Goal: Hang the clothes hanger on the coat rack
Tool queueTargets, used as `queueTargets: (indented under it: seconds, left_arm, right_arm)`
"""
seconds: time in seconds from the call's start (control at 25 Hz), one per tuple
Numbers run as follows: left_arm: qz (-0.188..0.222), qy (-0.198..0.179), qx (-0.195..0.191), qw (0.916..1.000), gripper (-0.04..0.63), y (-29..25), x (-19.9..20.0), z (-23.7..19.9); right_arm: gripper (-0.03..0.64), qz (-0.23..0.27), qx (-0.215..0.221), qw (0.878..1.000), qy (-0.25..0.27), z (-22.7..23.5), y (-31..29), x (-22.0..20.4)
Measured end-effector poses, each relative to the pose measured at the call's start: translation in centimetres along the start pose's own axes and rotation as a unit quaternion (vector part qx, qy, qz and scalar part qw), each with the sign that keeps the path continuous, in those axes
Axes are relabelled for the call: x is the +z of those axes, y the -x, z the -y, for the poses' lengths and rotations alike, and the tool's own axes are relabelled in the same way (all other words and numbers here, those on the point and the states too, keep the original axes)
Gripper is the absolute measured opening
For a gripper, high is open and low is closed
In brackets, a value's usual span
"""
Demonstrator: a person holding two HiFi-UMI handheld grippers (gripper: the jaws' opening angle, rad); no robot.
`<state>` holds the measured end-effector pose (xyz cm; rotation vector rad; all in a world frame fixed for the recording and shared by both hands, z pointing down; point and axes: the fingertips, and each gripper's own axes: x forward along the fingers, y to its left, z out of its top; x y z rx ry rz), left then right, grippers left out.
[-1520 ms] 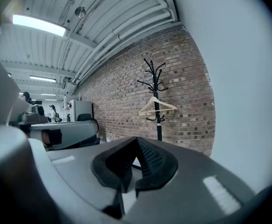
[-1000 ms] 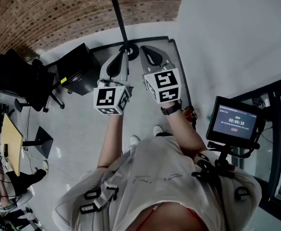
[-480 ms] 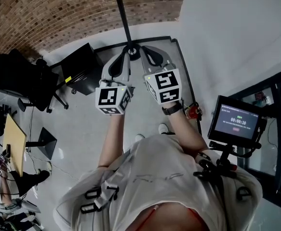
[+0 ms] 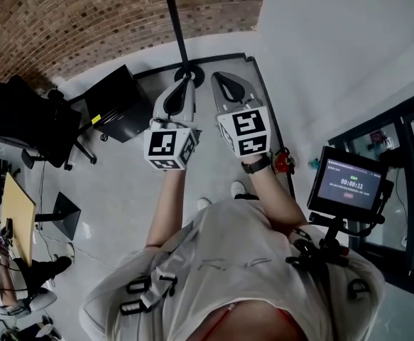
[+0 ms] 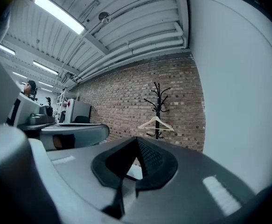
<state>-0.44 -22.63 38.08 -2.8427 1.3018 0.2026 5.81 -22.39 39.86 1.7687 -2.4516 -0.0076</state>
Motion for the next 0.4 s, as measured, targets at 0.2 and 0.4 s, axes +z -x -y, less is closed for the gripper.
queueTargets:
  seconds: [0.2, 0.4]
  left_arm:
    - [0.003, 0.003, -0.007, 1.0000, 0.000, 2.3, -0.5, 0.7]
    - [-0.012, 0.016, -0.061, 0.9979, 0.000, 1.1, -2.7, 5.1]
  right_arm:
    - [0.005, -0.005, -0.006, 1.000, 0.004, -1.8, 1.9, -0.8]
    - [0.005, -0.021, -0.061, 0.998, -0.014, 1.5, 5.4, -3.3]
